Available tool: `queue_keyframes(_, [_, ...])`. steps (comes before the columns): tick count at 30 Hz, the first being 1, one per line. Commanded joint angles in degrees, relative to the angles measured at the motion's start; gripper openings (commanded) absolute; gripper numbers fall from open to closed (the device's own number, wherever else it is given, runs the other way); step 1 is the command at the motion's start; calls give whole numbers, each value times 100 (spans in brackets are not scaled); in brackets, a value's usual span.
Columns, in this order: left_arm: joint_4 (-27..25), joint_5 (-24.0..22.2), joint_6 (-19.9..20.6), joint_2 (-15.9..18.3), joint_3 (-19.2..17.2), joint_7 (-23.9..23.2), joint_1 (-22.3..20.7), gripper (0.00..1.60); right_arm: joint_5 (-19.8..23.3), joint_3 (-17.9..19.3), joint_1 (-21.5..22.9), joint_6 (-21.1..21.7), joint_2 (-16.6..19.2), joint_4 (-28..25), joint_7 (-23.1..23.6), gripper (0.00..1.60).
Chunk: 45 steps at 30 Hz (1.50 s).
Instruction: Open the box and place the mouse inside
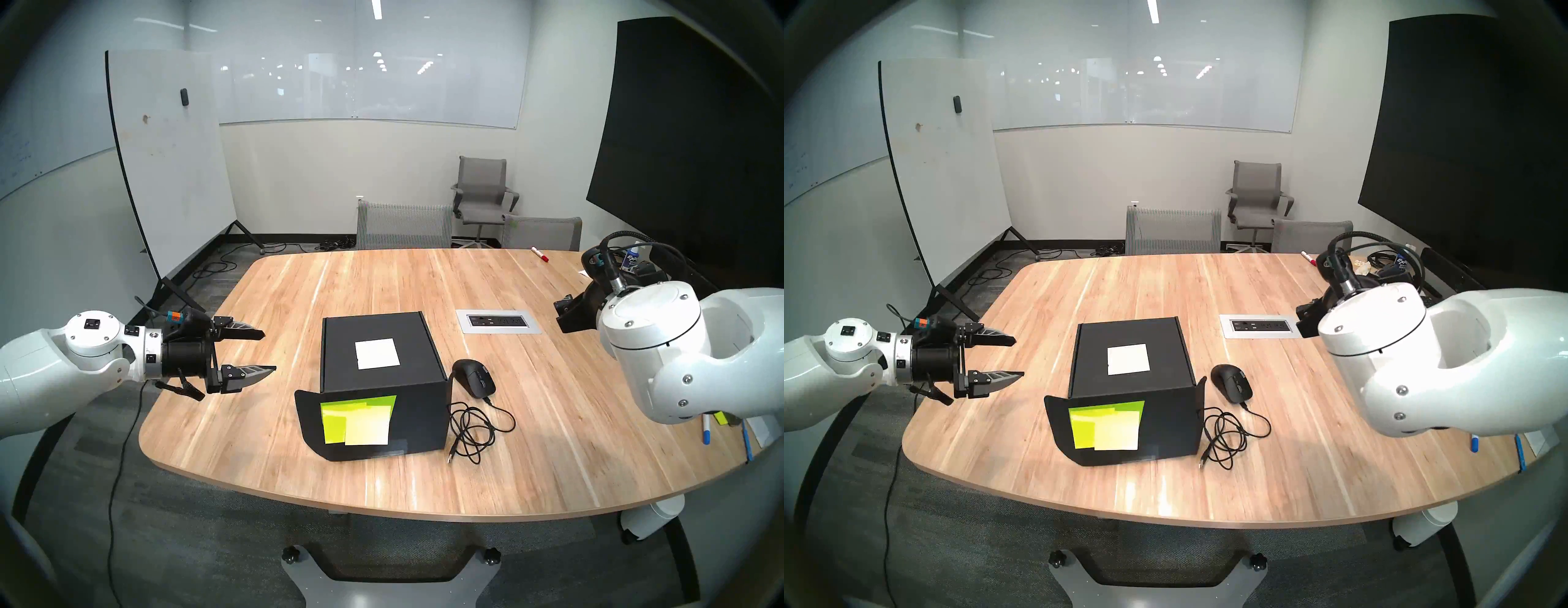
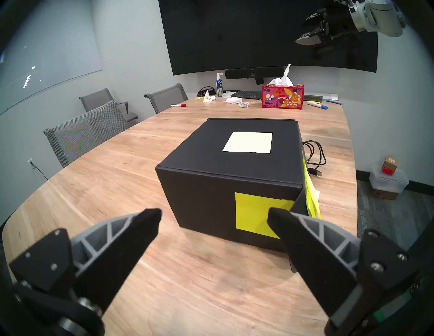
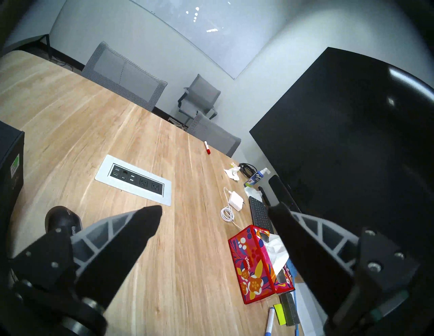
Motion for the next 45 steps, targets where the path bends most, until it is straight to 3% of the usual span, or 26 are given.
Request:
queue_keyframes(1, [-10, -10, -18, 10, -60, 6, -66, 160, -283, -75, 98, -126, 338, 7, -108, 160])
queue_keyframes(29, [-12, -11, -21, 14, -27, 23, -85, 160, -1239, -798, 29, -683, 1225, 7, -71, 160])
queue_keyframes(45, [-14, -12, -21, 15, -21, 34, -99, 160, -1844, -1166, 31, -971, 1455, 7, -61, 160])
